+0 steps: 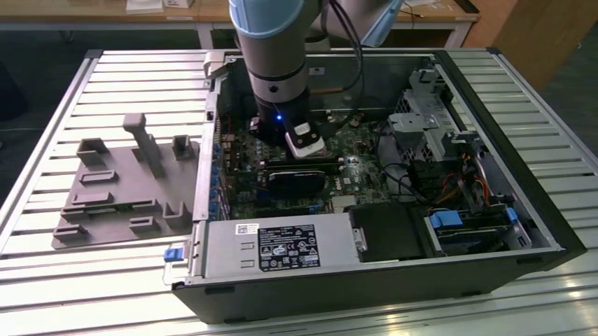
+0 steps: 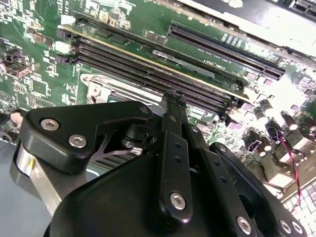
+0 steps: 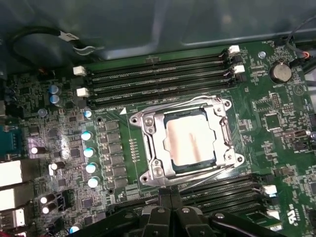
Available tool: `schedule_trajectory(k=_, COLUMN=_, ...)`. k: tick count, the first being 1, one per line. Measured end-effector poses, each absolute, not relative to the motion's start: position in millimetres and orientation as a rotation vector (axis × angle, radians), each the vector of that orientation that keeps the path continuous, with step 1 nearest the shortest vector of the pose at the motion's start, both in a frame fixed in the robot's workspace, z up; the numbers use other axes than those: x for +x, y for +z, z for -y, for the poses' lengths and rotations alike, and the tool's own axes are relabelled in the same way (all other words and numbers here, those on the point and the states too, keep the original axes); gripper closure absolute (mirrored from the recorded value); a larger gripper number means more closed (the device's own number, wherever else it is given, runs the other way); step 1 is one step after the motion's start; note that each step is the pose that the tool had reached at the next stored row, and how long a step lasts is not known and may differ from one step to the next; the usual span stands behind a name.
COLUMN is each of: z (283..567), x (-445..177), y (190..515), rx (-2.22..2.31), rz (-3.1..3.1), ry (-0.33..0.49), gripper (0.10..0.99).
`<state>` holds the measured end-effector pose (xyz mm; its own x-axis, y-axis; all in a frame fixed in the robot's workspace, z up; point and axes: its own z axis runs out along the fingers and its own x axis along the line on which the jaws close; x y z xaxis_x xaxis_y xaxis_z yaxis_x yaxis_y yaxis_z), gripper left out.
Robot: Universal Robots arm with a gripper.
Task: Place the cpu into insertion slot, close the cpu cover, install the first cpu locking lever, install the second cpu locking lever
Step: 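Install the second cpu locking lever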
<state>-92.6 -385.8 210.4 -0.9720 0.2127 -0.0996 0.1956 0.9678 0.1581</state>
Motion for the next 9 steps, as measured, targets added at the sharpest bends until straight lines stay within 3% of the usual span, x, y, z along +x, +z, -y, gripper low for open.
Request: schedule_trajectory(k=9, z=390.4, x=-97.8, y=204.2, rx=0.317, rz=-3.000, ry=0.293, gripper=0.980)
